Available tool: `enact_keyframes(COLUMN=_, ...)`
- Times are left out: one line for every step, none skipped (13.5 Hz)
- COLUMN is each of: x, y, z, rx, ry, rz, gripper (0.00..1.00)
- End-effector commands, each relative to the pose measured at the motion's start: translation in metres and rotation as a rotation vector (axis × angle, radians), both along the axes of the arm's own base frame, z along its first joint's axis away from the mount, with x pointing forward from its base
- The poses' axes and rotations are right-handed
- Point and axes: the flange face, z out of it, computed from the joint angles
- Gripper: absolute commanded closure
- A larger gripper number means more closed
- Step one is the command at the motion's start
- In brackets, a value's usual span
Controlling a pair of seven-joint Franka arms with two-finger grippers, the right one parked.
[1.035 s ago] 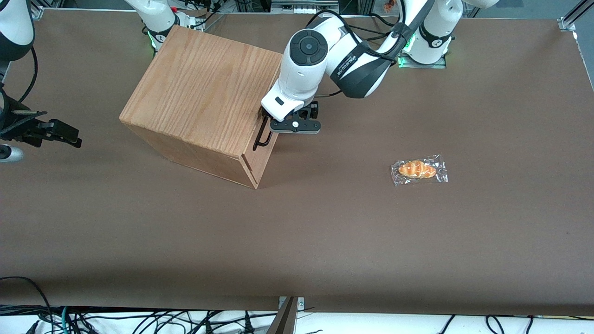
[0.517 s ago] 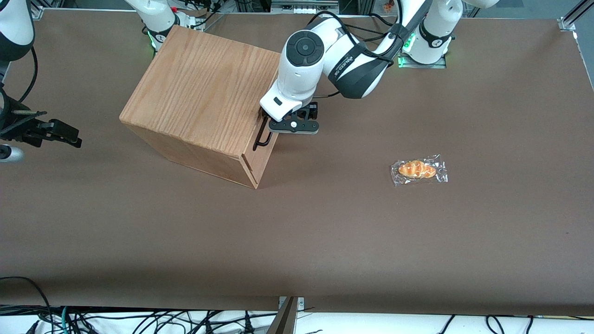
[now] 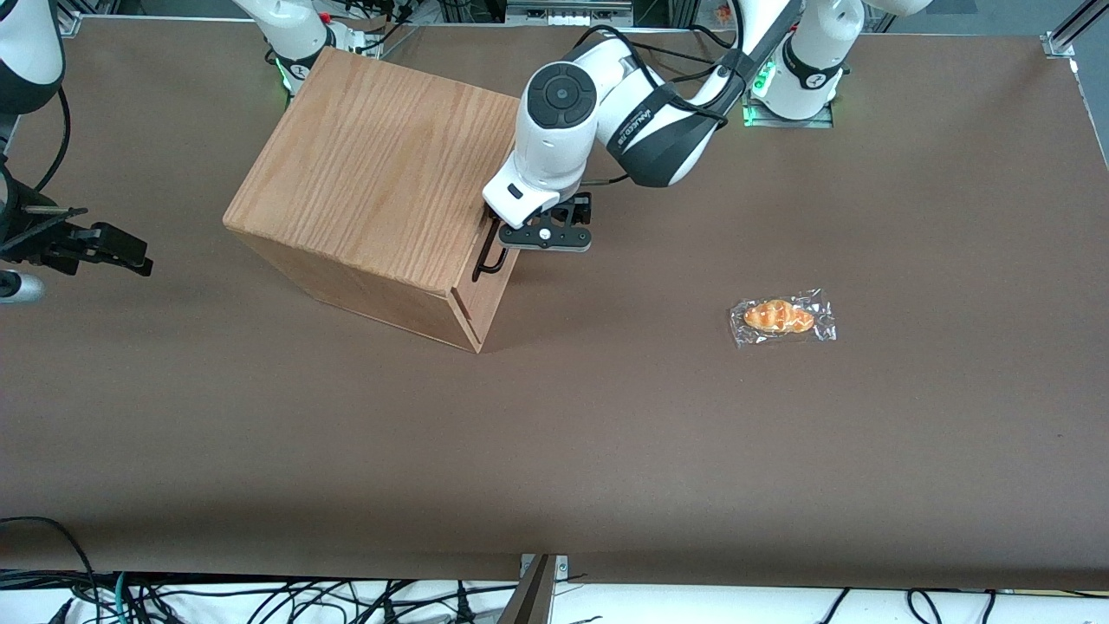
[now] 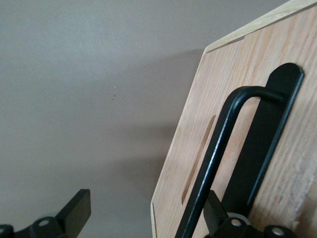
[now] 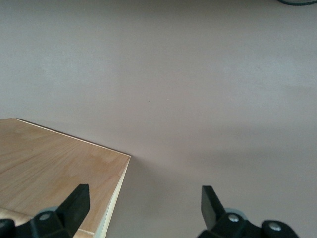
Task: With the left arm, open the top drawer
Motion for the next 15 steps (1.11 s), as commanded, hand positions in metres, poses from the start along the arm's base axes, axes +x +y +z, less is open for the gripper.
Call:
enact_keyframes(x=-0.011, y=-0.009, z=0.002, rx=0.033, ry=-0.005, rz=-0.037, gripper=0.0)
enact_keyframes(x=-0.011, y=-0.008, z=0.002, rx=0.037, ry=-0.003, rz=-0.037, gripper=0.0)
enact_keyframes(x=-0.01, y=-0.006, z=0.003, rx=0.043, ry=0.001, rz=-0.035, gripper=0.0)
enact_keyframes(x=-0.009, y=-0.004, z=0.001, rx=0.053, ry=0.011, rz=-0.036, gripper=0.0)
enact_keyframes(x=-0.009, y=-0.002, z=0.0, rx=0.06, ry=0.015, rz=-0.034, gripper=0.0)
enact_keyframes(x=-0.007, y=0.001, z=0.001, rx=0.067, ry=0.019, rz=-0.031, gripper=0.0)
enact_keyframes(x=-0.007, y=0.002, z=0.002, rx=0.073, ry=0.019, rz=-0.032, gripper=0.0)
enact_keyframes(x=-0.007, y=0.003, z=0.001, rx=0.086, ry=0.013, rz=-0.037, gripper=0.0)
enact_keyframes(x=-0.006, y=0.004, z=0.001, rx=0.092, ry=0.011, rz=-0.037, gripper=0.0)
enact_keyframes(x=-0.005, y=0.005, z=0.001, rx=0.098, ry=0.007, rz=-0.04, gripper=0.0)
enact_keyframes(x=-0.005, y=0.005, z=0.001, rx=0.101, ry=0.003, rz=-0.041, gripper=0.0)
enact_keyframes(x=-0.005, y=0.005, z=0.0, rx=0.103, ry=0.003, rz=-0.042, gripper=0.0)
enact_keyframes(x=-0.004, y=0.007, z=-0.001, rx=0.105, ry=0.004, rz=-0.041, gripper=0.0)
enact_keyframes(x=0.001, y=0.011, z=-0.002, rx=0.107, ry=0.004, rz=-0.032, gripper=0.0)
enact_keyframes(x=0.003, y=0.014, z=-0.002, rx=0.115, ry=-0.003, rz=-0.036, gripper=0.0)
